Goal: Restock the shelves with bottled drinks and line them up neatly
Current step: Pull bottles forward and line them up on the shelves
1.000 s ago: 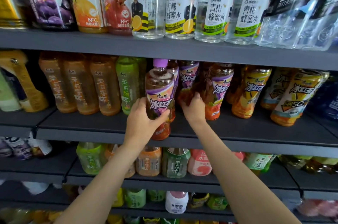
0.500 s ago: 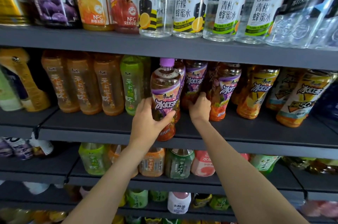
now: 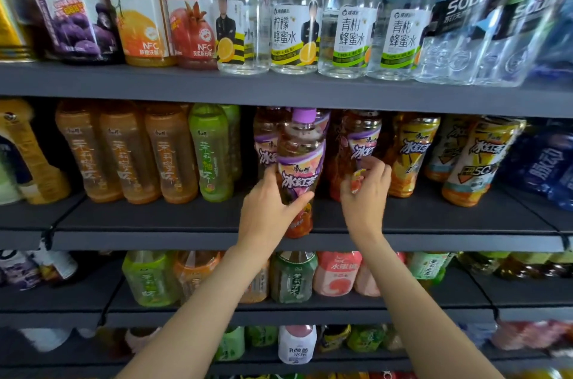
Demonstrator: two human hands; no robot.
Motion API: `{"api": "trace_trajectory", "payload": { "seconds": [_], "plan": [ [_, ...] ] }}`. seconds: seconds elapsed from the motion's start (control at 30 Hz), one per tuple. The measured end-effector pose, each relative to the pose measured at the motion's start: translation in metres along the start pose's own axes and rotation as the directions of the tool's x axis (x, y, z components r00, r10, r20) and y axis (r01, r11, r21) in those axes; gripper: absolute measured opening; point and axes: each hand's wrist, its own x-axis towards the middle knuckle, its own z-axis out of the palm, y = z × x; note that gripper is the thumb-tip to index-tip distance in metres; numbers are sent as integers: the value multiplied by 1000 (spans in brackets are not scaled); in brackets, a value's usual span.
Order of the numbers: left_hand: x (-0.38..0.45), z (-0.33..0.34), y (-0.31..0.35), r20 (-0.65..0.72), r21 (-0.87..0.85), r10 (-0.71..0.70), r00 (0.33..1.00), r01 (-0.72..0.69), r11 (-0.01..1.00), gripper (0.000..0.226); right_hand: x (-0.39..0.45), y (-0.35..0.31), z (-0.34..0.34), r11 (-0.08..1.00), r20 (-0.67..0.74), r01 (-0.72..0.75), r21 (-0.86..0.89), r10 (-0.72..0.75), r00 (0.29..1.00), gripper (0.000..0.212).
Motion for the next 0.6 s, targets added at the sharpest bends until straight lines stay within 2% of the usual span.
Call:
{"api": "trace_trajectory", "payload": {
  "seconds": [0.03,0.13,0.23,0.4,0.6],
  "plan": [
    [2,7,6,17,19,-3,1000,3,1000,73,4,7,-3,999,29,-51,-17,52,998,45],
    [10,24,20,33,37,-20,999,19,999,70,17,27,-4,980,240,-189,-68,200,950,64],
    [22,37,28,50,72,-34,998,31,997,67,23,39,-1,960,369,-277,-48,274,888,61],
    [36,55,36,35,58,-110,993,108,992,62,23,45,1,967,358,-248,-50,250,900,51],
    [12,80,22,33,14,-174,984,173,985,61,9,49,0,980,269,-187,-65,197,943,61]
  ]
}}
